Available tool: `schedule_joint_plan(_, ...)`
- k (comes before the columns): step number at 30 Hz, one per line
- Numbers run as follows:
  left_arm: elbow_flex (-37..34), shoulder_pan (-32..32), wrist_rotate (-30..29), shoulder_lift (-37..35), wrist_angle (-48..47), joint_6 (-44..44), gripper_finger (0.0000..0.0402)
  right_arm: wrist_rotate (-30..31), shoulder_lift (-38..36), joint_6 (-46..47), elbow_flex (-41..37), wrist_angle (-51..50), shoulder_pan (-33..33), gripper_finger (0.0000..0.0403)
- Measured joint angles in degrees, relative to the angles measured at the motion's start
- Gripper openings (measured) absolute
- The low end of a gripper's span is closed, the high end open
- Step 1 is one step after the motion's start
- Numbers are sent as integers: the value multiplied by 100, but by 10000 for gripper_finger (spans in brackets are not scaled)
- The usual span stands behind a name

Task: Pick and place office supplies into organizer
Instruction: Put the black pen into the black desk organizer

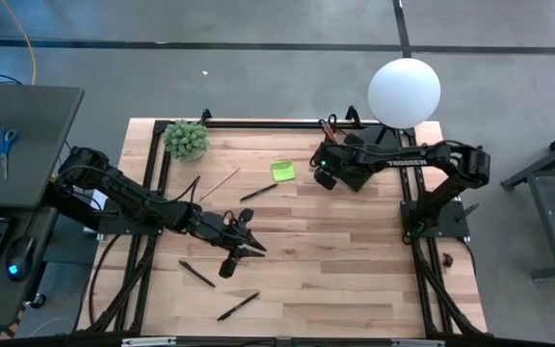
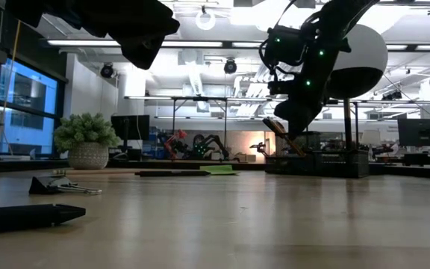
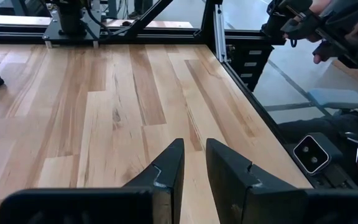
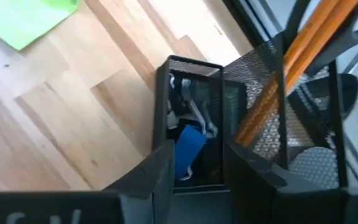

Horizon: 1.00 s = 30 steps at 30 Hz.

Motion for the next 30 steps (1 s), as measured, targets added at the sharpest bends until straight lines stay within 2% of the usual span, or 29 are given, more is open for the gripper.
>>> schedule_joint_plan(7, 0, 0, 0, 0, -33, -8, 58, -270, 0, 163, 0, -1, 179, 129)
schedule_joint_plan(12, 0, 0, -90, 0, -225, -5, 58, -59, -4, 348, 0, 19, 675, 129)
schedule_joint_plan(17, 0, 4, -184, 0, -348, 11, 58, -20, -4, 852, 0, 429, 1628, 129)
schedule_joint_plan(23, 0, 2, -219, 0, -662, -227, 58, 283, -7, 735, -2, 1177, 2913, 129)
schedule_joint_plan(26, 0, 15, -595, 0, -938, -198, 58, 337, -7, 722, -2, 1547, 3288, 129)
schedule_joint_plan(30, 0, 20, -1741, 0, -1520, -184, 58, 340, 12, 233, -2, 2053, 3561, 129)
